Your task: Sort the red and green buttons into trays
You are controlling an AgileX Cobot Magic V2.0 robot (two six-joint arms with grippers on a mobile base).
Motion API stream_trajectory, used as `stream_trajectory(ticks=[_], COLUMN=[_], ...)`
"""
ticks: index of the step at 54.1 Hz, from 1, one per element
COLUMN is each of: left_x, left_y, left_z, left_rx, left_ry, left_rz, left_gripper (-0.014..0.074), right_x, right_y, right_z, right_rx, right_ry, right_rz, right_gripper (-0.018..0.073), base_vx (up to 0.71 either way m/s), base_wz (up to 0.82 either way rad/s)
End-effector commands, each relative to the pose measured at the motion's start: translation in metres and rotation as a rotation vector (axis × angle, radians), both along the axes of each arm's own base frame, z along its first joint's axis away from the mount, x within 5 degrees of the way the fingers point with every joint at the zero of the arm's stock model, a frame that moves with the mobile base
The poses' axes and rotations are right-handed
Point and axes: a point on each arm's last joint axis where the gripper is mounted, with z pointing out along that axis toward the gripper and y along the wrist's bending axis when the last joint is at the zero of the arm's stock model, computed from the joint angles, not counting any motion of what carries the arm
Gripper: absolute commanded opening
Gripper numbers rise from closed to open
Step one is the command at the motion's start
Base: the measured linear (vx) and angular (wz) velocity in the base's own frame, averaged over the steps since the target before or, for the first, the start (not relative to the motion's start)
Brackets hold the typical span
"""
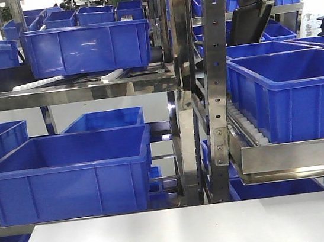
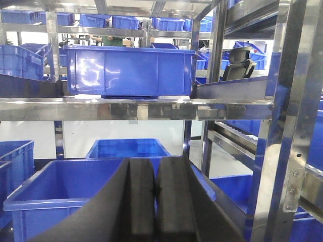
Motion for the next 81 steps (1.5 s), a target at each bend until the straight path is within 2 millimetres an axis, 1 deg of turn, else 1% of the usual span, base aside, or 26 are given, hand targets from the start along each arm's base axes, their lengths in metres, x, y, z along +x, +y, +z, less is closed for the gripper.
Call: stream_trajectory(ticks=[1,7,11,15,17,21,23,24,27,29,31,33,34,35,37,40,41,42,45,52,57,58,62,63,70,81], left_x=[-0.003,-0.003,-0.003,-0.003,-0.003,-0.003,-0.003,-0.003,-0.003,-0.003,-0.003,-0.003,-0.003,-0.003,-0.003,-0.003,-0.003,-0.003,-0.003,-0.003,-0.003,-0.003,-0.003,-0.003,-0.003,-0.003], left_y=[0.001,0.001,0.001,0.001,0.001,0.001,0.001,0.001,0.001,0.001,0.001,0.001,0.001,0.001,0.001,0.001,0.001,0.001,0.001,0.001,0.001,0.001,0.001,0.001,0.001,0.001], left_z=[0.022,0.022,0.022,0.022,0.022,0.022,0.022,0.022,0.022,0.022,0.022,0.022,0.022,0.022,0.022,0.022,0.022,0.022,0.022,0.021,0.021,0.021,0.021,0.021,0.021,0.021], left_rx=[-0.024,-0.025,-0.027,-0.027,-0.027,-0.036,-0.036,-0.036,-0.036,-0.036,-0.036,-0.036,-0.036,-0.036,-0.036,-0.036,-0.036,-0.036,-0.036,-0.036,-0.035,-0.035,-0.034,-0.034,-0.034,-0.034], left_ry=[-0.129,-0.129,-0.129,-0.129,-0.129,-0.129,-0.128,-0.128,-0.127,-0.127,-0.127,-0.127,-0.127,-0.127,-0.127,-0.127,-0.127,-0.127,-0.127,-0.125,-0.124,-0.124,-0.124,-0.124,-0.124,-0.124], left_rz=[0.01,0.01,0.01,0.01,0.01,0.009,0.009,0.009,0.009,0.009,0.009,0.009,0.009,0.009,0.009,0.009,0.009,0.009,0.009,0.009,0.009,0.009,0.009,0.009,0.009,0.009], left_gripper=[0.033,0.0459,0.0527,0.0555,0.0558,0.0557,0.0555,0.0555,0.0555,0.0556,0.0556,0.0556,0.0556,0.0556,0.0556,0.0556,0.0556,0.0556,0.0556,0.0556,0.0556,0.0556,0.0556,0.0556,0.0556,0.0556], right_x=[-0.004,-0.004,-0.004,-0.006,-0.006,-0.004,0.0,0.001,0.005,0.005,0.003,0.0,-0.004,-0.005,-0.013,-0.023,-0.025,-0.028,-0.029,-0.01,0.002,0.005,0.011,0.013,0.026,0.054], right_y=[-0.001,-0.002,-0.002,-0.002,-0.001,-0.001,-0.001,-0.001,0.0,0.0,0.0,-0.001,-0.002,-0.002,-0.004,-0.006,-0.007,-0.007,-0.006,0.002,0.006,0.007,0.009,0.009,0.014,0.018], right_z=[0.019,0.02,0.021,0.023,0.022,0.011,-0.014,-0.021,-0.059,-0.077,-0.107,-0.13,-0.144,-0.152,-0.176,-0.201,-0.203,-0.211,-0.219,-0.234,-0.239,-0.243,-0.25,-0.255,-0.27,-0.279], right_rx=[0.002,0.003,0.004,0.066,0.108,0.102,0.085,0.085,0.087,0.093,0.104,0.127,0.134,0.153,0.176,0.195,0.199,0.189,0.169,0.118,0.114,0.114,0.117,0.116,0.103,0.095], right_ry=[-0.1,-0.114,-0.124,-0.14,-0.132,-0.102,-0.047,-0.042,0.016,0.029,0.064,0.073,0.097,0.093,0.122,0.145,0.125,0.127,0.134,0.203,0.177,0.184,0.177,0.202,0.267,0.265], right_rz=[-0.009,-0.01,-0.011,-0.003,0.002,0.001,-0.005,-0.007,-0.014,-0.016,-0.02,-0.027,-0.033,-0.038,-0.05,-0.059,-0.06,-0.059,-0.052,0.005,0.041,0.046,0.056,0.057,0.086,0.087], right_gripper=[0.0406,0.0592,0.0671,0.0704,0.0704,0.0692,0.0676,0.0668,0.0648,0.0633,0.0614,0.0596,0.059,0.0583,0.0573,0.0562,0.0559,0.0557,0.0556,0.0556,0.0556,0.0556,0.0556,0.0556,0.0556,0.0556], base_vx=[0.0,0.0,0.0,0.0,0.0,0.0,0.0,0.0,0.0,0.0,0.0,0.0,0.0,0.0,0.0,0.0,0.0,0.0,0.0,0.0,0.0,0.0,0.0,0.0,0.0,0.0], base_wz=[0.0,0.0,0.0,0.0,0.0,0.0,0.0,0.0,0.0,0.0,0.0,0.0,0.0,0.0,0.0,0.0,0.0,0.0,0.0,0.0,0.0,0.0,0.0,0.0,0.0,0.0])
